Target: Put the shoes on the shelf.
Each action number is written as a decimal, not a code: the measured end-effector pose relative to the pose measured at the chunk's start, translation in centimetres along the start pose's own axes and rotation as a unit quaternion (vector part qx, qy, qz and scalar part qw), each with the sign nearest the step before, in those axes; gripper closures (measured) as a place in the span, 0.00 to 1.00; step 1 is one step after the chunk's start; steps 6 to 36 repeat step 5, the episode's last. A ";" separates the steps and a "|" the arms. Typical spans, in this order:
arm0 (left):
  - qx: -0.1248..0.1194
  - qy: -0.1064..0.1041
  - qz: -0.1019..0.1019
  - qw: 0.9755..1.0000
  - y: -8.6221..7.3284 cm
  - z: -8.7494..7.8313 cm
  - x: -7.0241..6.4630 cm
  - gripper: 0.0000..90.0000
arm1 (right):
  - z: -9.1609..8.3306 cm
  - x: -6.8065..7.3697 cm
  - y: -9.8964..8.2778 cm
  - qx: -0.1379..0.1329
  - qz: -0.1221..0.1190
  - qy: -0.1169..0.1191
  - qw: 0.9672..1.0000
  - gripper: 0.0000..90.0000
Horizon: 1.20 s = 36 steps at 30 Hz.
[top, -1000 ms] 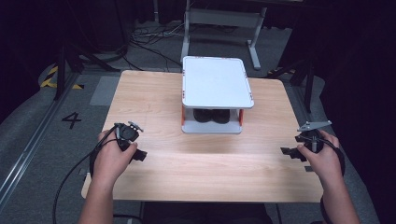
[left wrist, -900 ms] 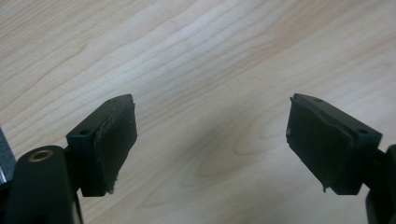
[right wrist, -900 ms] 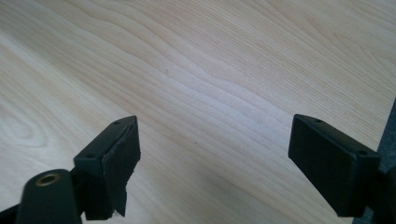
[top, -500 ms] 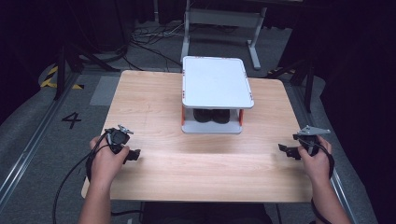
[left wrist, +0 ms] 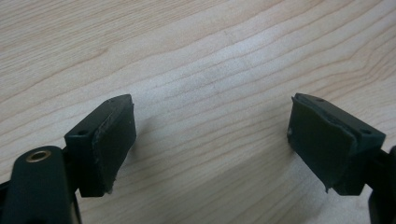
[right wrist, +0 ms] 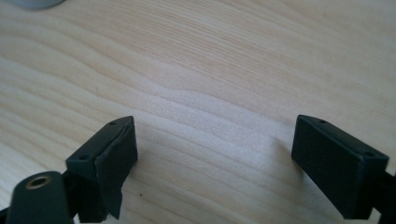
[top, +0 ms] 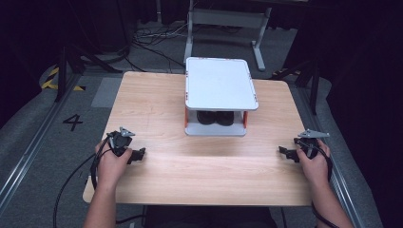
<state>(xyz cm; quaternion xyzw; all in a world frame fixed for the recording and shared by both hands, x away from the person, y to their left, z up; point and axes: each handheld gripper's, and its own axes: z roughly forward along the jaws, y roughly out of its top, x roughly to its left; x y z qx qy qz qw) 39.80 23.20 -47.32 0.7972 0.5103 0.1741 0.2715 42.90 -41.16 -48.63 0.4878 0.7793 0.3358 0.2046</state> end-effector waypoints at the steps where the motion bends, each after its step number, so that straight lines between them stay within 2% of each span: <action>1: -0.006 -0.002 -0.005 1.000 0.0 0.1 0.0 0.18 | 0.1 0.1 -0.1 -0.007 0.007 -0.007 1.000 0.14; 5: -0.025 0.007 -0.018 1.000 -0.1 0.7 -0.1 0.12 | 0.2 0.2 -0.1 -0.005 0.005 -0.009 1.000 0.13; 36: -0.025 0.007 -0.018 1.000 -0.1 0.7 -0.1 0.12 | 0.2 0.2 -0.1 -0.005 0.005 -0.009 1.000 0.13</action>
